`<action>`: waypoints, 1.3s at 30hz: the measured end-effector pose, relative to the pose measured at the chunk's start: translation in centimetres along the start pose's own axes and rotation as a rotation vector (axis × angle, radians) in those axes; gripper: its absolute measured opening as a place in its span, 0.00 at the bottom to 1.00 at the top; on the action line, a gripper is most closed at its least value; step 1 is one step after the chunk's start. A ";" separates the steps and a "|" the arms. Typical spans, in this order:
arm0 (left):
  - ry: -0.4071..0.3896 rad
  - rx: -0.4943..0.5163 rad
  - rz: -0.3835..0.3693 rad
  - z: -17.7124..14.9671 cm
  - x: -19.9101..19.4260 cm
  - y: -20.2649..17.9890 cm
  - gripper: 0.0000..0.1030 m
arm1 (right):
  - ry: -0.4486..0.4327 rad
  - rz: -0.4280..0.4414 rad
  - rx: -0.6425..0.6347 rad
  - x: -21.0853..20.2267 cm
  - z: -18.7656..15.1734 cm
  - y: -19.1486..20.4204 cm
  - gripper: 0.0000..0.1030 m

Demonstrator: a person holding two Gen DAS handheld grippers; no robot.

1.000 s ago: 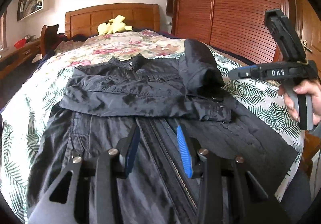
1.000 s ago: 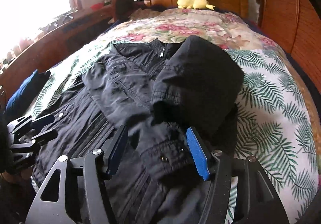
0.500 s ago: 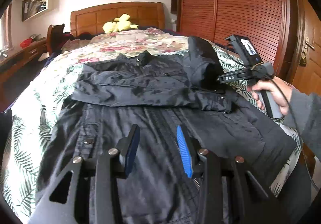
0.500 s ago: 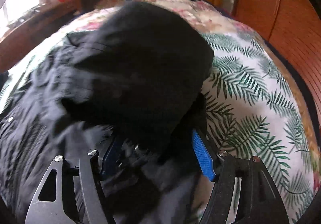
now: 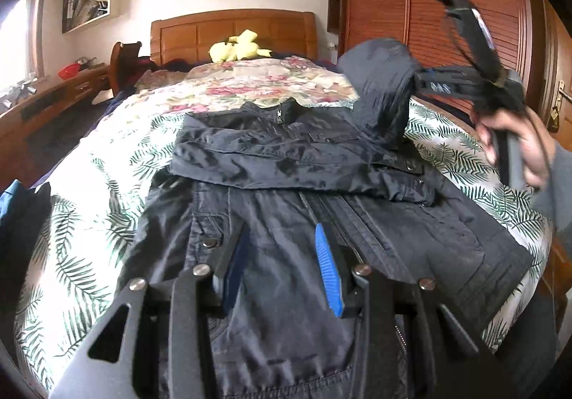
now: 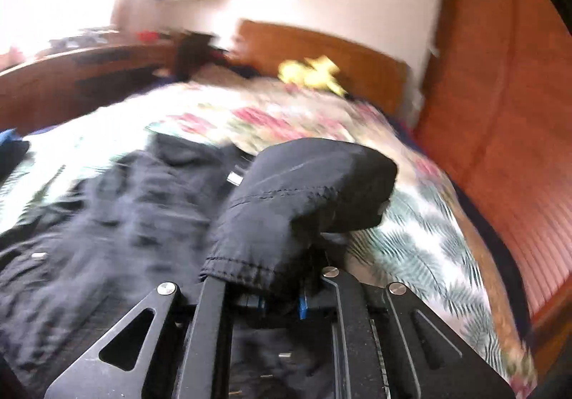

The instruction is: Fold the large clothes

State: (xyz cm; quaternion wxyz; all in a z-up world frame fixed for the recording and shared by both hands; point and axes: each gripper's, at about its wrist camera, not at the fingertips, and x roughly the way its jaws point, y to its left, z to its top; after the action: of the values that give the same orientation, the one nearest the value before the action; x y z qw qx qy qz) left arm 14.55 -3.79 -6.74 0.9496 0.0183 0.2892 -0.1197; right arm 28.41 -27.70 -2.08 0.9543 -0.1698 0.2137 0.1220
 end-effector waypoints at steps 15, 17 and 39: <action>-0.029 0.023 -0.002 1.7 -1.1 -1.3 0.36 | 0.218 0.164 0.038 -5.5 -9.5 2.3 0.65; -0.018 0.034 -0.006 2.2 -0.3 -1.9 0.36 | 0.224 0.171 0.085 -5.9 -10.9 1.8 0.65; 0.179 0.444 -0.031 11.6 15.9 -17.1 0.36 | 0.179 0.264 0.335 -6.3 -17.6 -1.5 0.65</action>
State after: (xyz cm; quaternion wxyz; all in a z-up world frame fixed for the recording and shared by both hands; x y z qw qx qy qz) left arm 29.59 -25.09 -5.29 0.8908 0.2329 0.3391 -0.1929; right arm 16.92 -36.74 -13.84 0.9221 0.0104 0.3353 0.1930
